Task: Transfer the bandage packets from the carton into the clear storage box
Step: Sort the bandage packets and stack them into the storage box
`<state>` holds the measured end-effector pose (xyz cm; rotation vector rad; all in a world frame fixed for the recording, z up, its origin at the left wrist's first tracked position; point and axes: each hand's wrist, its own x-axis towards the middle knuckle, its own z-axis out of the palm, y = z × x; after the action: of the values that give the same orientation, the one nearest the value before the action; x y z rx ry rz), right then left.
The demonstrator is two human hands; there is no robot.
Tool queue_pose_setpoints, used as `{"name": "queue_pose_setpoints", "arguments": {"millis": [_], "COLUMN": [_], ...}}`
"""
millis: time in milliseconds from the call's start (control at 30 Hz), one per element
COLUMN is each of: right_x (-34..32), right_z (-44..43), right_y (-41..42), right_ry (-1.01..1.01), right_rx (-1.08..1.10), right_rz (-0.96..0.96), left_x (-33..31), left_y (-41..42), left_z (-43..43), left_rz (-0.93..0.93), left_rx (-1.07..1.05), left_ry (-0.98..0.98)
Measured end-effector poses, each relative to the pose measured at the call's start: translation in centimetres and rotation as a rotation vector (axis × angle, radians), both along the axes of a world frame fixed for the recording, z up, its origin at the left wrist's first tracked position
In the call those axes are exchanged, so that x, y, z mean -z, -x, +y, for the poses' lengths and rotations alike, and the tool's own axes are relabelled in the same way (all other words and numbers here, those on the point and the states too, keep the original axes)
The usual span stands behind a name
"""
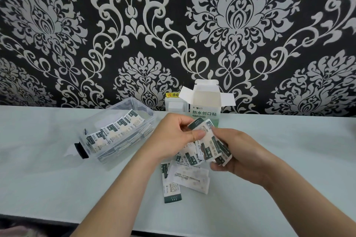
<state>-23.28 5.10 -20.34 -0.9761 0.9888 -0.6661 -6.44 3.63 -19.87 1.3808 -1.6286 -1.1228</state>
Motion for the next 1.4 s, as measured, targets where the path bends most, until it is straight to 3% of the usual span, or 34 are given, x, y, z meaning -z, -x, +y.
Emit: {"name": "queue_pose_setpoints", "arguments": {"millis": [167, 267, 400, 467, 667, 967, 1100, 1200, 1267, 1400], "right_x": [0.1, 0.5, 0.4, 0.6, 2.3, 3.0, 3.5, 3.6, 3.1, 1.2], "right_z": [0.3, -0.4, -1.6, -1.8, -1.8, -1.6, -1.9, -2.3, -2.5, -2.4], "right_y": [0.4, 0.9, 2.6, 3.1, 1.5, -0.2, -0.3, -0.1, 0.1, 1.0], "right_ry": [0.037, 0.204, 0.364, 0.445, 0.509, 0.542, 0.531, 0.519, 0.440, 0.027], "right_rx": [-0.086, 0.020, 0.119, 0.071, -0.091, -0.093, -0.091, -0.071, -0.004, 0.154], "right_rz": [0.059, 0.293, 0.613, 0.798, 1.080, 1.179, 1.169, 1.120, 0.903, 0.172], "left_x": [0.9, 0.7, 1.2, 1.7, 2.3, 3.1, 3.5, 3.3, 2.7, 1.3], "left_y": [0.9, 0.4, -1.9, -1.9, -1.4, -0.9, -0.4, -0.4, -0.4, -0.9], "left_z": [0.0, -0.2, -0.4, -0.2, -0.8, -1.4, -1.9, -2.1, -2.0, -1.4], "left_rz": [-0.247, -0.361, -0.891, -1.010, -0.906, -0.611, -0.468, -0.440, -0.363, -0.075], "left_rx": [-0.005, -0.028, 0.083, 0.156, 0.063, -0.184, -0.220, -0.247, -0.278, -0.407], "left_ry": [0.166, 0.159, -0.056, -0.085, -0.042, -0.005, 0.000, 0.133, 0.240, 0.380]}}
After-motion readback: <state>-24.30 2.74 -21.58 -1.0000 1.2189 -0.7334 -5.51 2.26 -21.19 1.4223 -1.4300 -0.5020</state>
